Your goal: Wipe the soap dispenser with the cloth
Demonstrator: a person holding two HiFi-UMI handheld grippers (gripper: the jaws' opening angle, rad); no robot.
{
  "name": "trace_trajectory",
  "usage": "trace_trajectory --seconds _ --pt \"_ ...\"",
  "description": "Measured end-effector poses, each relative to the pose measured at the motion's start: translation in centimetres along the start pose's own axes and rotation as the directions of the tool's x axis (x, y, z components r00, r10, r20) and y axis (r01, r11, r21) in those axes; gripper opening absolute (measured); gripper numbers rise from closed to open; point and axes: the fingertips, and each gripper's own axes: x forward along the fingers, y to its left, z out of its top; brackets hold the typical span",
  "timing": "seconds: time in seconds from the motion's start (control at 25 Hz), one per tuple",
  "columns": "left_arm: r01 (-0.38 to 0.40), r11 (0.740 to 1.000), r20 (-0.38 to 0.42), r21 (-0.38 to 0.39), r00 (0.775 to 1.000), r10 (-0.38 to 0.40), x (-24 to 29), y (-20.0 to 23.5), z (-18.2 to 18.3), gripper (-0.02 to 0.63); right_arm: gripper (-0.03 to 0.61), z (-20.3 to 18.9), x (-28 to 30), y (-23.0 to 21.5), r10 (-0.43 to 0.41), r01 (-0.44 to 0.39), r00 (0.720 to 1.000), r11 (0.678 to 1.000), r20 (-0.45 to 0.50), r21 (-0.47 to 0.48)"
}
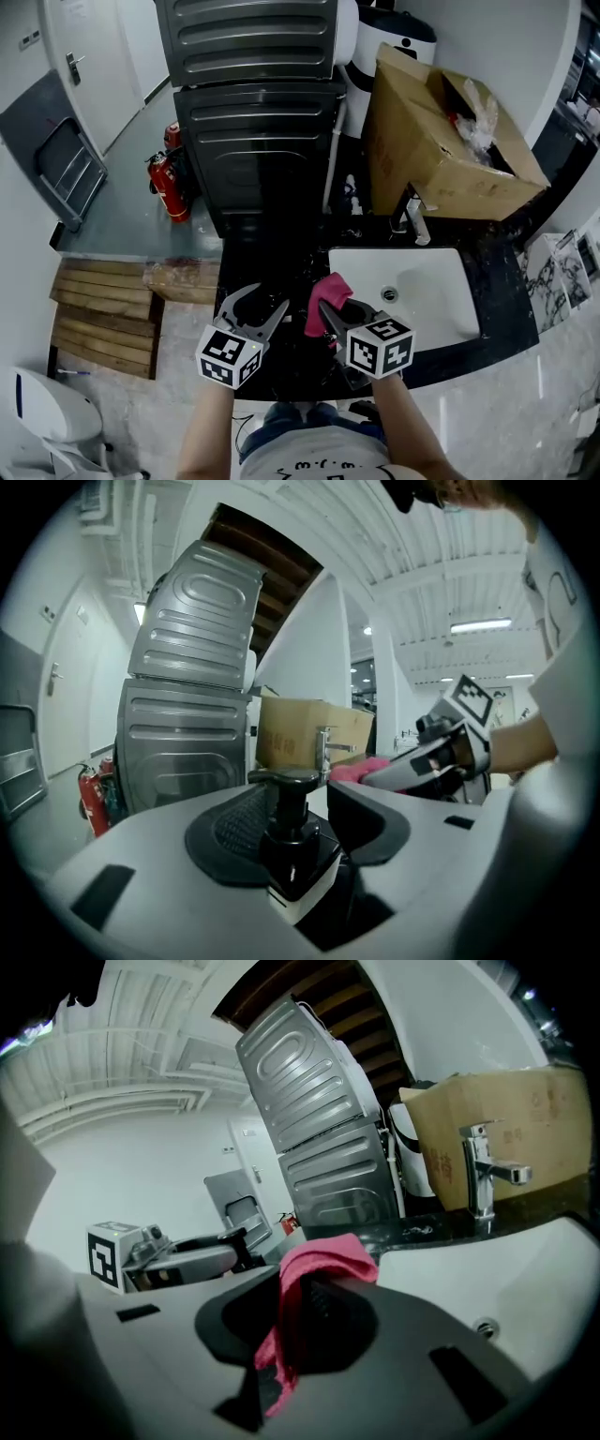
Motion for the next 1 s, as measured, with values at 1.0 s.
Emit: trace_trajectory --seconds 1.0 --pt "0.077 0.939 0.154 -0.335 0.988 -0.026 0.9 -0.8 1.1 0.144 0.049 -0.4 2.4 1.5 -0.012 0.009 0.993 1.000 -0.118 -0.025"
